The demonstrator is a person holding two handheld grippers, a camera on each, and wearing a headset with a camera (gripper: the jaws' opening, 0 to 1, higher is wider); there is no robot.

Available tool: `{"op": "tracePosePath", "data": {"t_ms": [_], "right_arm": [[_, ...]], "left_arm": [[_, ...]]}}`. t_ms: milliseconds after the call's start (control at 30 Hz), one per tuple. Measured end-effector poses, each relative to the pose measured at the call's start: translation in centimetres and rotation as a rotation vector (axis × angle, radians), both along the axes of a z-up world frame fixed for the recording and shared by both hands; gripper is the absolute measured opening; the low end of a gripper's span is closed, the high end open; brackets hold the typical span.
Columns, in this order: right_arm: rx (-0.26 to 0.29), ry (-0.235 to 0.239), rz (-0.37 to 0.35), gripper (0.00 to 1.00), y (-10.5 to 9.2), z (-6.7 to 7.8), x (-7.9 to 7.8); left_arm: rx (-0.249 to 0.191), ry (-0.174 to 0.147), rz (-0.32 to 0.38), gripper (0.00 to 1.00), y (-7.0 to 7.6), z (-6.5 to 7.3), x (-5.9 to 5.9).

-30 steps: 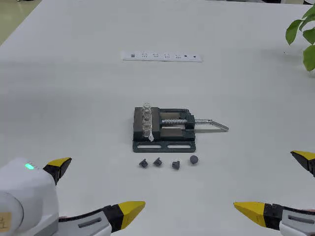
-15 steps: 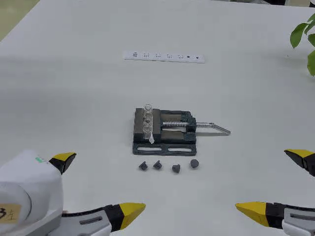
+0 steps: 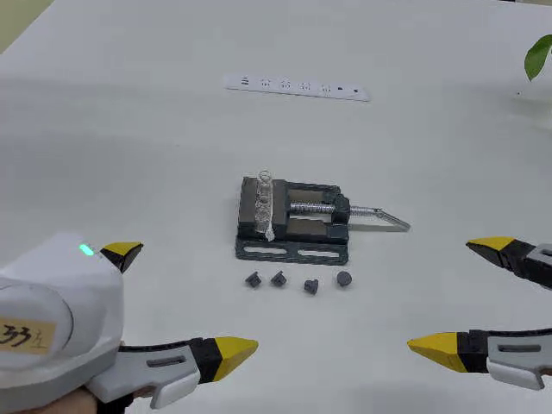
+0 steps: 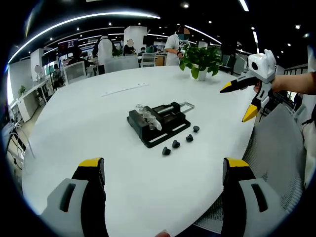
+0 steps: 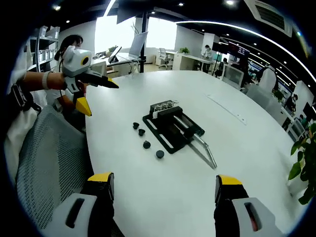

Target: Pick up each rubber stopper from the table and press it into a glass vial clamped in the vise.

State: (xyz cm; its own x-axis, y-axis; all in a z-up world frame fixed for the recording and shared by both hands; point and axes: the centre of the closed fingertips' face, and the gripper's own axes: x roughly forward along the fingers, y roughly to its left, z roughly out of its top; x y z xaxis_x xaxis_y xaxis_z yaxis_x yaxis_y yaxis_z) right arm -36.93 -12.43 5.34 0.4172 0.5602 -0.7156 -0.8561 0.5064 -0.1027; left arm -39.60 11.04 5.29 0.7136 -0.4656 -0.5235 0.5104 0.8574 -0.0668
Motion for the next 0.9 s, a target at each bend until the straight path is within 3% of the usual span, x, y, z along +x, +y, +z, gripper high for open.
{"op": "tracePosePath", "data": {"t_ms": [100,433,900], "right_arm": [[-0.047,0.026,0.057,0.79,0.5,-0.6,0.0],[-0.124,0.060,0.225,0.62,2.7,-1.6,0.8],[-0.268,0.078,0.427,0.44,4.0,-3.1,2.2]], "left_arm": [[-0.009,-0.004,0.007,0.99,-0.2,0.1,0.1],[-0.013,-0.003,0.002,0.99,-0.8,0.0,0.1],[-0.023,0.000,-0.003,0.99,-0.8,-0.1,0.3]]}}
